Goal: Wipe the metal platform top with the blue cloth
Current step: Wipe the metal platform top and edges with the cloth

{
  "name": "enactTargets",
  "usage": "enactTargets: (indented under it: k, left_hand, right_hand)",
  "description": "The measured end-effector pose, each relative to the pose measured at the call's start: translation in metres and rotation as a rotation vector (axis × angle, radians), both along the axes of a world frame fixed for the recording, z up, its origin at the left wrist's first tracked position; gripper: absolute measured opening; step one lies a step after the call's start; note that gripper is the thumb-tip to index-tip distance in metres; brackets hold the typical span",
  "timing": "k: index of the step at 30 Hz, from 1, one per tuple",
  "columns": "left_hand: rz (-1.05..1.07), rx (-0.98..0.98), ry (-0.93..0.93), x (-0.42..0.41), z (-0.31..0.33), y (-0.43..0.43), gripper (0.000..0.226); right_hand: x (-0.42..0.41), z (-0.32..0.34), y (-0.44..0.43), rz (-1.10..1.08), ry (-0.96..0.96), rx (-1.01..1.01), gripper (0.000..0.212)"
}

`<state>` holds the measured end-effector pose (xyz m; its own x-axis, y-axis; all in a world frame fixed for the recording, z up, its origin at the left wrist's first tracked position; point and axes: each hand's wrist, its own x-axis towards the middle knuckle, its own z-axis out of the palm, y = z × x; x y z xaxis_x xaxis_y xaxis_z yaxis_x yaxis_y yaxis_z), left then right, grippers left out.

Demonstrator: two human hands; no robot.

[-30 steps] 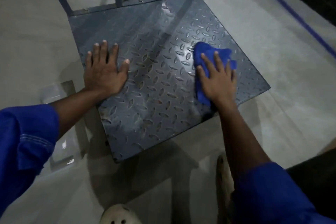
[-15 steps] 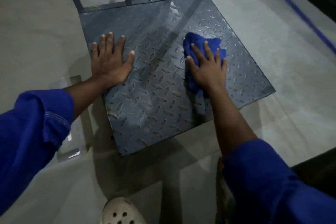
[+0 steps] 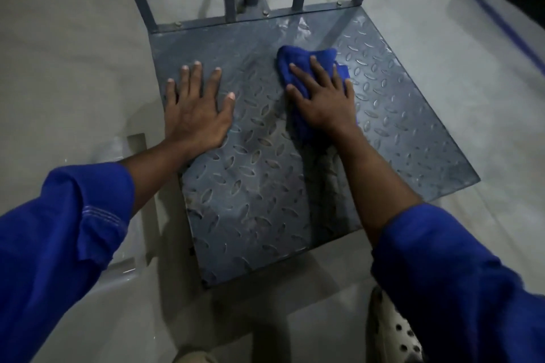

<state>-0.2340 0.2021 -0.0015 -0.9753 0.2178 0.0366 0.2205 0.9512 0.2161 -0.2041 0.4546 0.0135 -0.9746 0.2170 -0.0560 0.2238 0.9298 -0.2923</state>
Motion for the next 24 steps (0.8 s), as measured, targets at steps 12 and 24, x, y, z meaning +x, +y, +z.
enactTargets:
  k: [12, 24]
  left_hand:
    - [0.008, 0.017, 0.017, -0.003, -0.004, -0.002, 0.063]
    - [0.017, -0.018, 0.008, 0.0, -0.001, 0.0, 0.067]
  right_hand:
    - [-0.013, -0.004, -0.017, 0.132, 0.022, 0.03, 0.056]
    - [-0.096, 0.002, -0.025, 0.429, 0.009, 0.095, 0.061]
